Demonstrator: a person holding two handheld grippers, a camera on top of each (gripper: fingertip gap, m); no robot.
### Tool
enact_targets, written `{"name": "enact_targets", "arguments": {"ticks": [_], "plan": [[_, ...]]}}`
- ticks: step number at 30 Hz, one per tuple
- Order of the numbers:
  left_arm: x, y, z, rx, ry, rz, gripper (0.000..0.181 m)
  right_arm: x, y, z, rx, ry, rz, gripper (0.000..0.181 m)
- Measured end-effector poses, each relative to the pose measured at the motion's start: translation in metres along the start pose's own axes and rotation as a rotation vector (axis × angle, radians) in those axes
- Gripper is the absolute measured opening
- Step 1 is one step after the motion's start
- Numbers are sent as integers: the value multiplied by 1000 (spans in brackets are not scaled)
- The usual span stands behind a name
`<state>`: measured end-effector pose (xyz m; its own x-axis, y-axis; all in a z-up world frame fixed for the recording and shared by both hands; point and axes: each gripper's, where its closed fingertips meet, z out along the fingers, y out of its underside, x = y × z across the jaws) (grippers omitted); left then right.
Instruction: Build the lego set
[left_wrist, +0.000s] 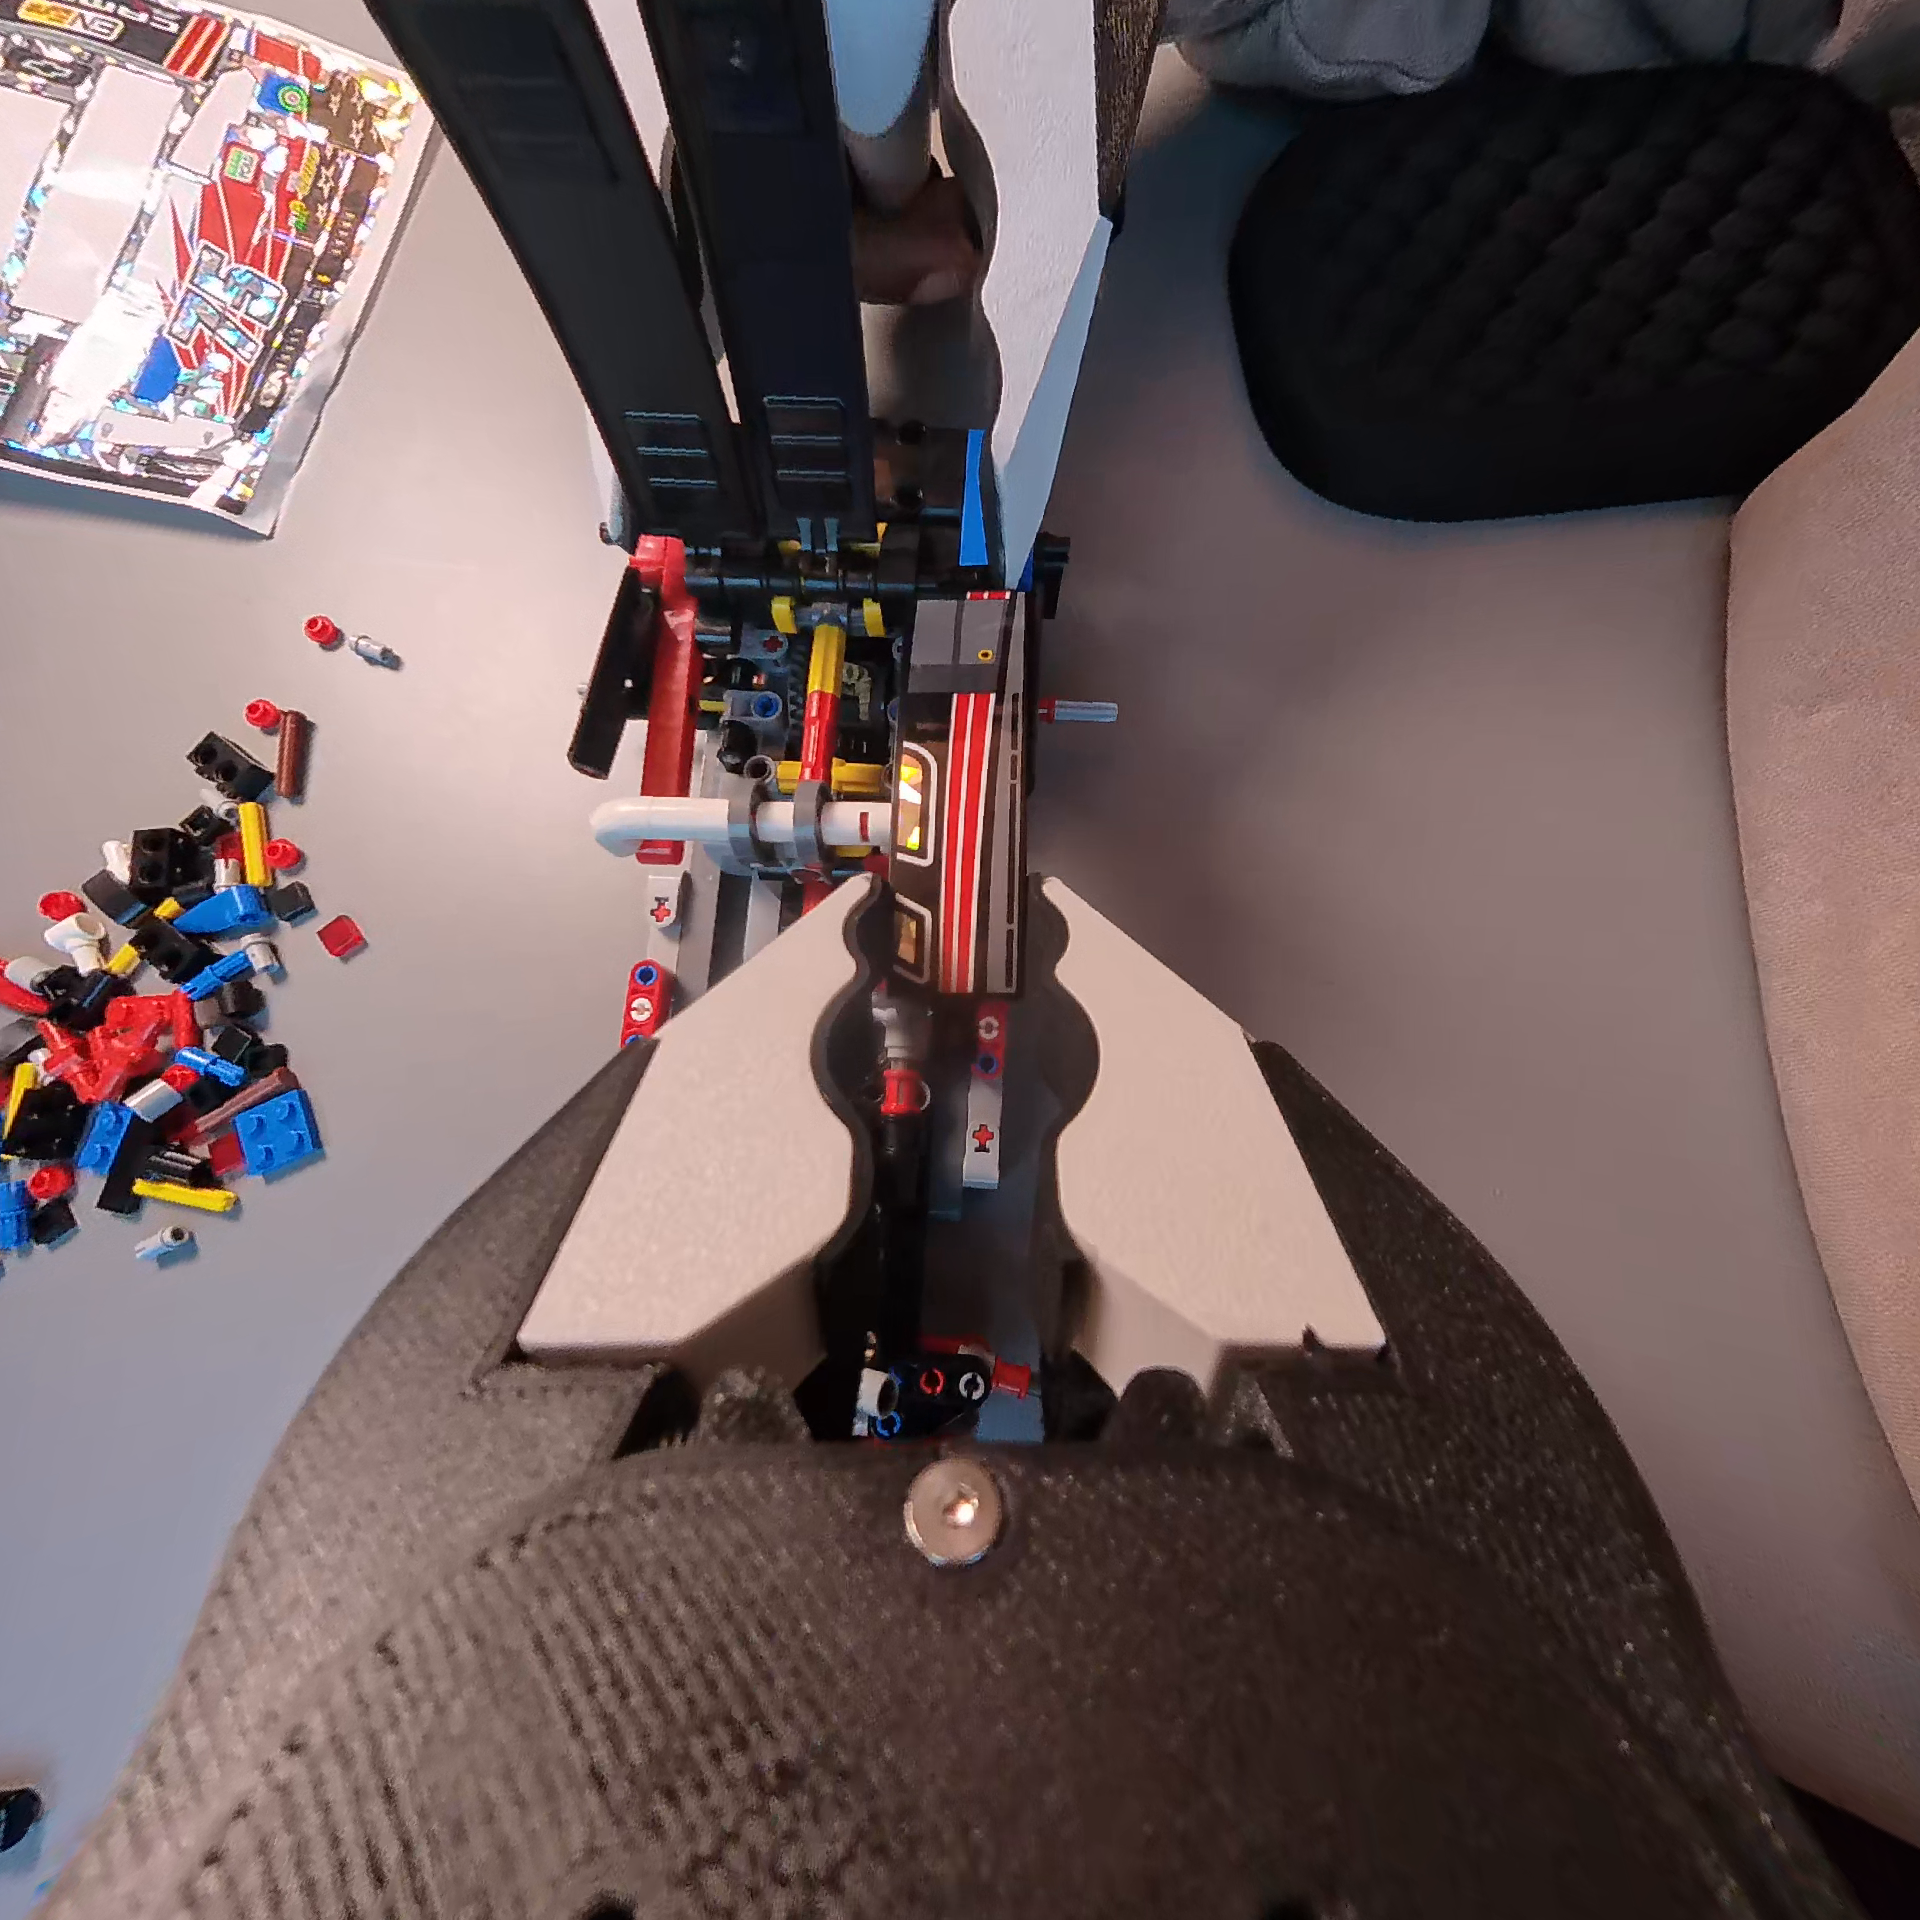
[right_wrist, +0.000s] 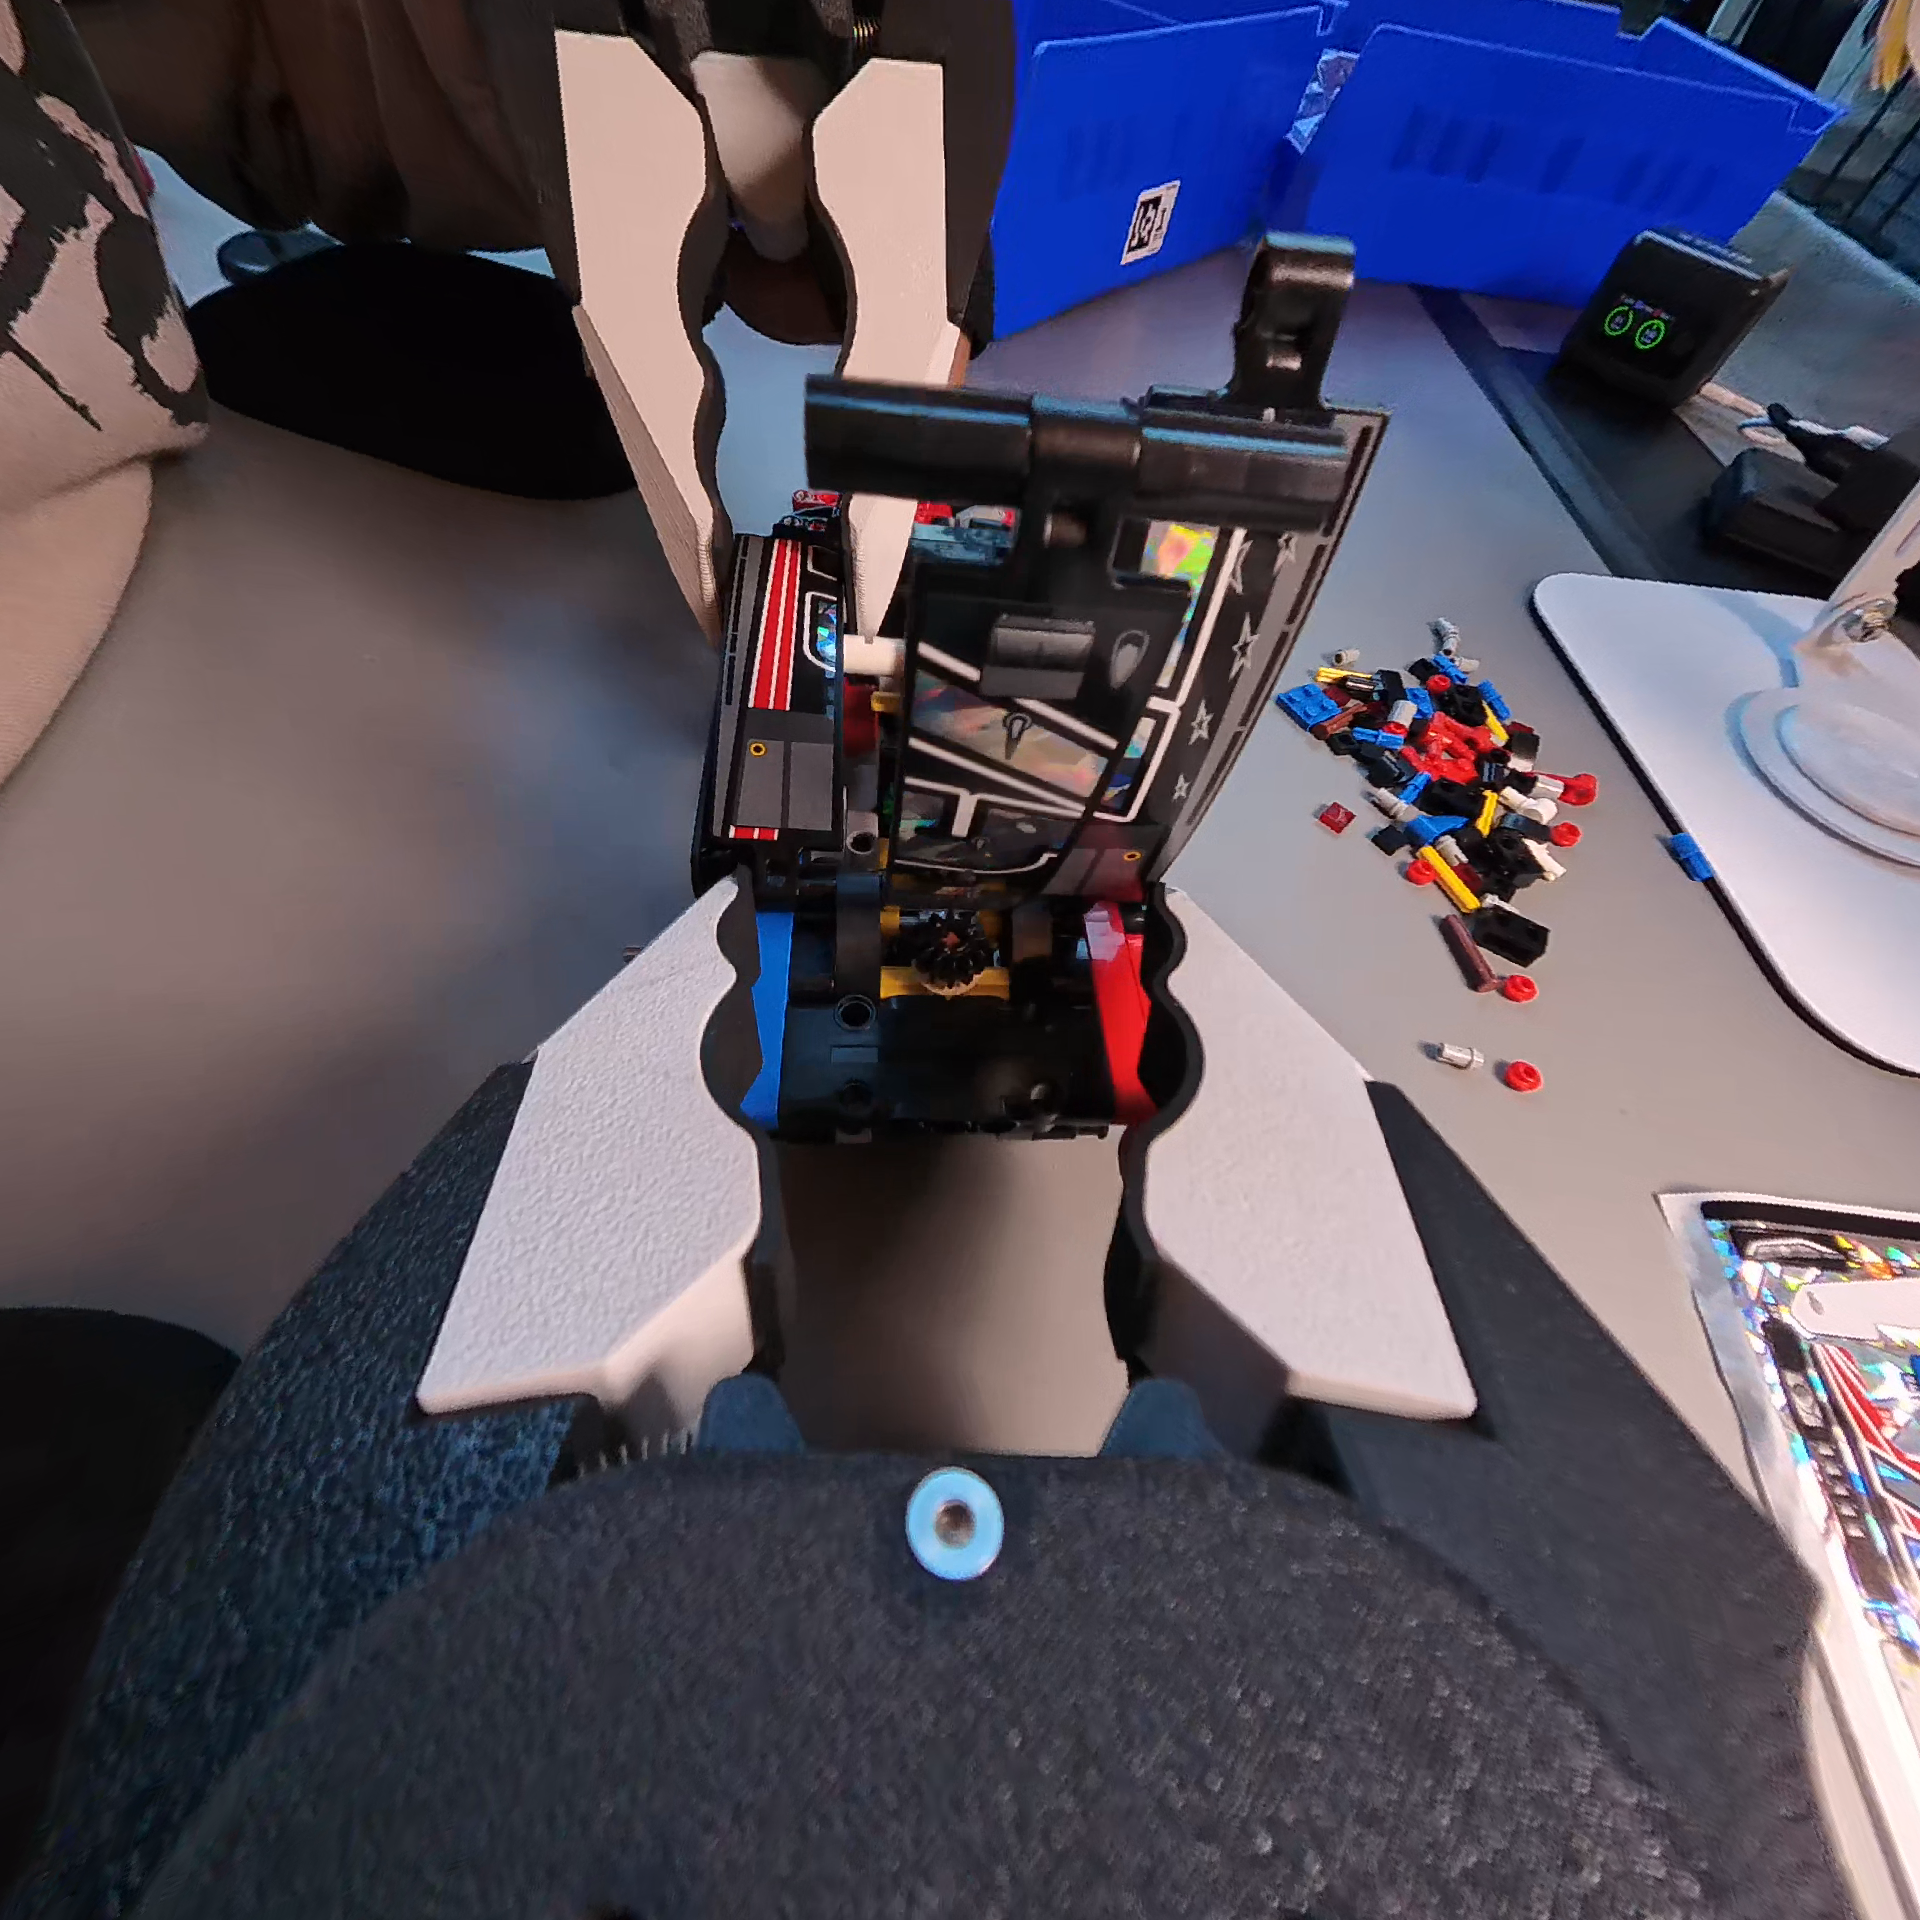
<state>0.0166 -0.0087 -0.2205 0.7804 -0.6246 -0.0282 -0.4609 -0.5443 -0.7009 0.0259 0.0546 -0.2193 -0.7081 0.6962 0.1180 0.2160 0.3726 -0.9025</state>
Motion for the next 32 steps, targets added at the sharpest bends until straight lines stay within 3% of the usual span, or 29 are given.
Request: {"name": "enact_targets", "arguments": {"ticks": [1,15,25,30,32], "plan": [[0,0,0,2,1,1,24,-1,1,-1,-8,-12,5,72],[4,1,2,-25,-27,24,23,-7,-1,-5,-10,-163,131,64],[7,5,0,-57,-26,56,24,-12,0,0,-75,-140,123,62],[10,8,-2,-70,7,70,24,-14,-2,2,-88,-120,140,71],[8,9,-3,-77,-5,75,24,-13,-2,3,-61,-98,129,64]]}}
